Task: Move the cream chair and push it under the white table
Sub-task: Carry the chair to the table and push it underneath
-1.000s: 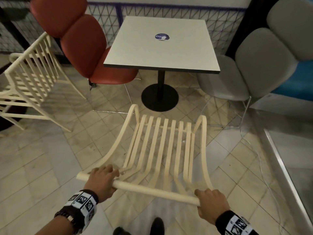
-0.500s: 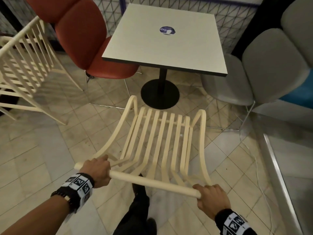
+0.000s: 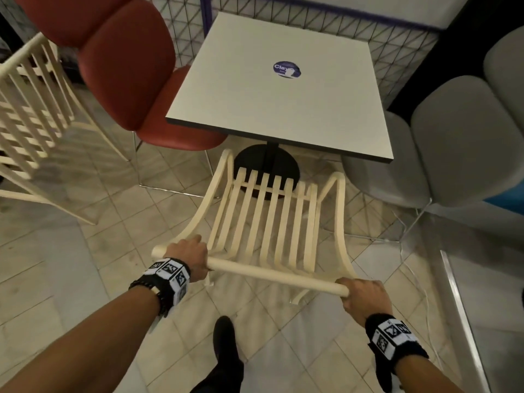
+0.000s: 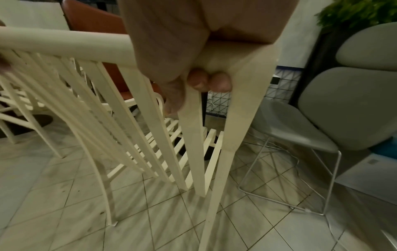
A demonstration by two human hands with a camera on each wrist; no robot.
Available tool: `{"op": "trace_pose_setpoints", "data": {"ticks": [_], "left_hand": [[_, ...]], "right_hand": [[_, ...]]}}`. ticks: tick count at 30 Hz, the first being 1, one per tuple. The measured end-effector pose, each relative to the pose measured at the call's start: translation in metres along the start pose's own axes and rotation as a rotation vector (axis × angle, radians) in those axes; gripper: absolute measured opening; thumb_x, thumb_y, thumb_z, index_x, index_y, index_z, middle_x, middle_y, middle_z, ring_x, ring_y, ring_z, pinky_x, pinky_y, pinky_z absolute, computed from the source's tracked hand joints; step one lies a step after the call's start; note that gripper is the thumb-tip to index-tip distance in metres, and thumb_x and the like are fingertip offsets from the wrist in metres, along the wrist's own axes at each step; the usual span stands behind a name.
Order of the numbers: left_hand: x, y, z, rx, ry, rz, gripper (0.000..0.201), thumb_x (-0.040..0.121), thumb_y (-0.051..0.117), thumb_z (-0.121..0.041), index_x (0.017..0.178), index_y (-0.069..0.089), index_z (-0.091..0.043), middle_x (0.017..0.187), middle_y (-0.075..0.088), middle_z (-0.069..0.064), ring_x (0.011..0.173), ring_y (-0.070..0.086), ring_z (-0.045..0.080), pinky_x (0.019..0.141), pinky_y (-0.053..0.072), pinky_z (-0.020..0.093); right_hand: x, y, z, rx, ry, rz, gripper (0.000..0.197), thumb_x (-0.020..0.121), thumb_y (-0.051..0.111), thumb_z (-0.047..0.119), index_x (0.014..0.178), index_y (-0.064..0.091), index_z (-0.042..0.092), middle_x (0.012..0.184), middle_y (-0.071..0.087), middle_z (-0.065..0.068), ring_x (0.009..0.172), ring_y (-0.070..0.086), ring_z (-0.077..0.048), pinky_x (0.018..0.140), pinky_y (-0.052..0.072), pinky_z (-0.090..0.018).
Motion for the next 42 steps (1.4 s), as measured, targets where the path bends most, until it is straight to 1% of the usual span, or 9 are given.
{"op": "trace_pose_setpoints", "data": {"ticks": [3, 7, 11, 16, 19, 23, 29, 37, 42], "left_hand": [[0.007, 0.009, 0.003, -0.053, 0.044, 0.049, 0.052, 0.076, 0.064, -0.061, 0.107, 0.063, -0.019, 0.108, 0.049, -0.001, 0.091, 0.059, 0.021, 0.083, 0.052, 0.039], [0.006, 0.01, 0.016, -0.189, 0.123, 0.132, 0.075, 0.058, 0.043, -0.093, 0.099, 0.06, -0.033, 0.104, 0.052, -0.007, 0.09, 0.054, 0.015, 0.088, 0.048, 0.038], [0.018, -0.008, 0.059, -0.207, -0.061, -0.036, 0.063, 0.079, 0.033, -0.079, 0.107, 0.058, -0.029, 0.113, 0.056, -0.001, 0.105, 0.053, 0.021, 0.096, 0.041, 0.044], [0.042, 0.032, 0.092, -0.495, -0.339, 0.209, 0.049, 0.091, 0.05, -0.045, 0.121, 0.051, -0.006, 0.106, 0.064, 0.014, 0.08, 0.068, 0.028, 0.061, 0.054, 0.032], [0.053, 0.043, 0.094, -0.539, -0.392, 0.272, 0.044, 0.091, 0.052, -0.033, 0.121, 0.052, 0.0, 0.112, 0.063, 0.017, 0.092, 0.066, 0.031, 0.071, 0.055, 0.032], [0.058, 0.054, 0.096, -0.47, -0.402, 0.333, 0.045, 0.094, 0.047, -0.034, 0.127, 0.048, -0.003, 0.127, 0.057, 0.016, 0.111, 0.058, 0.028, 0.079, 0.044, 0.027], [0.066, 0.052, 0.102, -0.474, -0.465, 0.325, 0.045, 0.091, 0.053, -0.034, 0.125, 0.048, -0.005, 0.124, 0.057, 0.013, 0.108, 0.059, 0.026, 0.08, 0.047, 0.028], [0.119, -0.01, 0.105, -0.484, -0.491, 0.243, 0.046, 0.089, 0.059, -0.029, 0.123, 0.051, 0.0, 0.128, 0.057, 0.02, 0.115, 0.057, 0.033, 0.085, 0.046, 0.031], [0.154, -0.045, 0.112, -0.553, -0.49, 0.157, 0.037, 0.084, 0.065, -0.024, 0.107, 0.062, 0.004, 0.102, 0.064, 0.02, 0.089, 0.06, 0.032, 0.072, 0.044, 0.032]], "right_hand": [[0.0, -0.001, -0.004, 0.078, -0.032, -0.003, 0.02, 0.077, 0.071, 0.04, 0.096, 0.063, 0.038, 0.076, 0.072, 0.008, 0.07, 0.067, -0.016, 0.072, 0.049, -0.034], [-0.014, -0.008, -0.018, 0.434, 0.0, 0.076, 0.034, 0.075, 0.065, 0.063, 0.102, 0.056, 0.044, 0.092, 0.059, 0.011, 0.087, 0.056, -0.01, 0.083, 0.047, -0.032], [-0.008, -0.014, -0.061, 0.587, 0.298, -0.066, 0.031, 0.084, 0.063, 0.047, 0.101, 0.065, 0.022, 0.094, 0.055, 0.0, 0.083, 0.055, -0.017, 0.078, 0.047, -0.035], [0.004, 0.059, -0.083, 0.807, 0.701, 0.46, 0.025, 0.089, 0.052, 0.011, 0.1, 0.056, -0.011, 0.088, 0.068, -0.026, 0.055, 0.066, -0.03, 0.049, 0.055, -0.033], [0.013, 0.069, -0.084, 0.834, 0.73, 0.566, 0.025, 0.088, 0.051, 0.009, 0.096, 0.056, -0.014, 0.083, 0.069, -0.035, 0.047, 0.061, -0.028, 0.046, 0.045, -0.028], [0.019, 0.071, -0.089, 0.753, 0.749, 0.621, 0.026, 0.089, 0.055, 0.015, 0.096, 0.056, -0.01, 0.056, 0.064, -0.018, 0.038, 0.056, -0.023, 0.038, 0.039, -0.021], [0.039, 0.069, -0.09, 0.682, 0.706, 0.604, 0.03, 0.086, 0.06, 0.024, 0.099, 0.057, -0.003, 0.094, 0.06, -0.014, 0.076, 0.06, -0.023, 0.047, 0.042, -0.023], [0.105, 0.032, -0.095, 0.909, 0.764, 0.5, 0.023, 0.086, 0.052, 0.008, 0.104, 0.05, -0.007, 0.085, 0.059, -0.024, 0.06, 0.059, -0.029, 0.034, 0.04, -0.018], [0.152, 0.001, -0.096, 0.996, 0.74, 0.392, 0.015, 0.088, 0.053, 0.01, 0.084, 0.053, -0.005, 0.07, 0.058, -0.019, 0.053, 0.056, -0.026, 0.035, 0.037, -0.018]]}}
Point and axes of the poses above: each hand's wrist, its own x-axis towards the middle knuckle, its own y-axis out of the palm, z = x × y, the point moved 10 cm from there along x, towards the middle knuckle
